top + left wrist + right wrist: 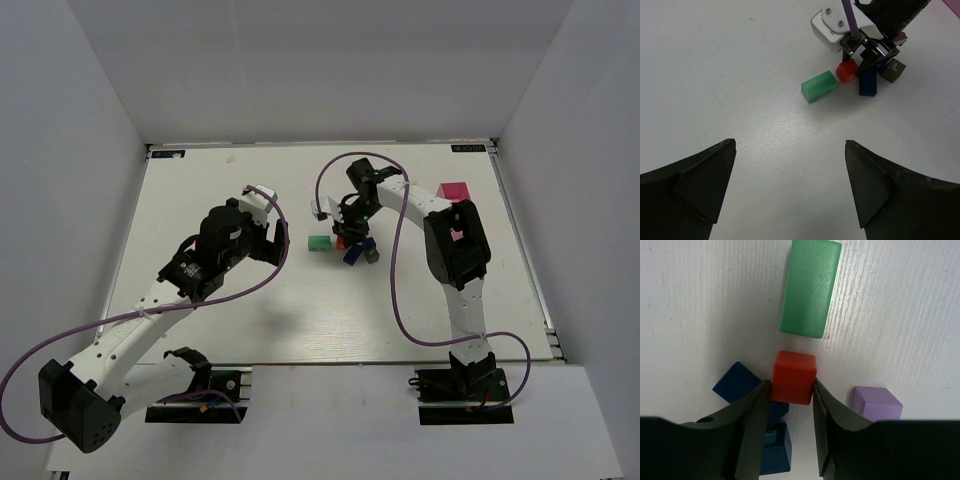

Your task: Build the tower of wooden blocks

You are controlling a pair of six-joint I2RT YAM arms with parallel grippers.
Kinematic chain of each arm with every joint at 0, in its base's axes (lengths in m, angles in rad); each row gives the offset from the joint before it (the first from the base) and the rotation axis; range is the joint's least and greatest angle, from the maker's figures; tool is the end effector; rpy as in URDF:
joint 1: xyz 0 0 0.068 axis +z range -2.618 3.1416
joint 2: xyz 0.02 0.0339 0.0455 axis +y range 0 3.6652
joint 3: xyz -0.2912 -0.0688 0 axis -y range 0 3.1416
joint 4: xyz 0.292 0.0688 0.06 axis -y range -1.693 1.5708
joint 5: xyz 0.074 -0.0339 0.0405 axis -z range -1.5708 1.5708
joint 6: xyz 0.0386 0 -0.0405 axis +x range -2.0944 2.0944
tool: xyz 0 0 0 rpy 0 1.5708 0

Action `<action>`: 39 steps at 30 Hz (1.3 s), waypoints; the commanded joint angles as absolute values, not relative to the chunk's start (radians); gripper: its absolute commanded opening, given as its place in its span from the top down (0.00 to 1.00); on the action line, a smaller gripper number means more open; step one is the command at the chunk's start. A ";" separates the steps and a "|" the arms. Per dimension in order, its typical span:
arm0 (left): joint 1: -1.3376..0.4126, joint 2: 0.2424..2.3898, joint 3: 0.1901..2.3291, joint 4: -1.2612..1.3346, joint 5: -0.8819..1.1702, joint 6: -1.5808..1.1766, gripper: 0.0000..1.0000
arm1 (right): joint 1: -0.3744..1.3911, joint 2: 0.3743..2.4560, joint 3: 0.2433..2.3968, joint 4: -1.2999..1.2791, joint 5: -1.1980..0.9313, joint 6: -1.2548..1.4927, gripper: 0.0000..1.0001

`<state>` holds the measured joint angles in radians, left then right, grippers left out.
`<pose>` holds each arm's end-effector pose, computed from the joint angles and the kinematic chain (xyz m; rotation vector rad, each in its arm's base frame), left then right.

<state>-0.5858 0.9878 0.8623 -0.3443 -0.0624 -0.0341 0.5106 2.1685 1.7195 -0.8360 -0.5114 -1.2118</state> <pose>0.2157 -0.1402 0.3286 0.5218 1.9877 -0.3236 0.4299 0.2625 0.1782 -2.0792 1.6541 0.5207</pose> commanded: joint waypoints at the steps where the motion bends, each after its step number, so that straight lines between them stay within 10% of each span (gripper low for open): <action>1: -0.583 0.963 0.861 -0.345 -0.055 -0.032 0.00 | 0.514 2.186 1.763 -0.854 -0.526 -1.213 0.58; 27: -0.583 0.954 0.861 -0.345 -0.055 -0.032 0.00 | 0.535 2.201 1.773 -0.871 -0.528 -1.213 0.52; 39: -0.583 0.954 0.861 -0.345 -0.055 -0.032 0.00 | 0.529 2.187 1.749 -0.827 -0.525 -1.192 0.23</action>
<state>-0.5858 0.9825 0.8623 -0.3443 -0.0624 -0.0341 0.5323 2.1948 1.7382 -0.8406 -0.5148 -1.2022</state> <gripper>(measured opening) 0.998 0.753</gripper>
